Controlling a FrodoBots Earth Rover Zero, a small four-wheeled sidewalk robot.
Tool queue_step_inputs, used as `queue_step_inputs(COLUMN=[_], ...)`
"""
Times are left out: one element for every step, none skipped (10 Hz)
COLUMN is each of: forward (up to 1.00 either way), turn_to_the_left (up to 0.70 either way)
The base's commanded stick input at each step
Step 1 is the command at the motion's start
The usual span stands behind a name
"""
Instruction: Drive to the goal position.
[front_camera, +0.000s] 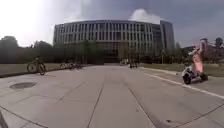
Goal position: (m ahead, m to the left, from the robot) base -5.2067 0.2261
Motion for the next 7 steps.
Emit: queue_step_inputs(forward=[1.0,1.0,1.0,1.0,1.0,1.0,1.0], turn_to_the_left=[0.0,0.0,0.0,0.0,0.0,0.0,0.0])
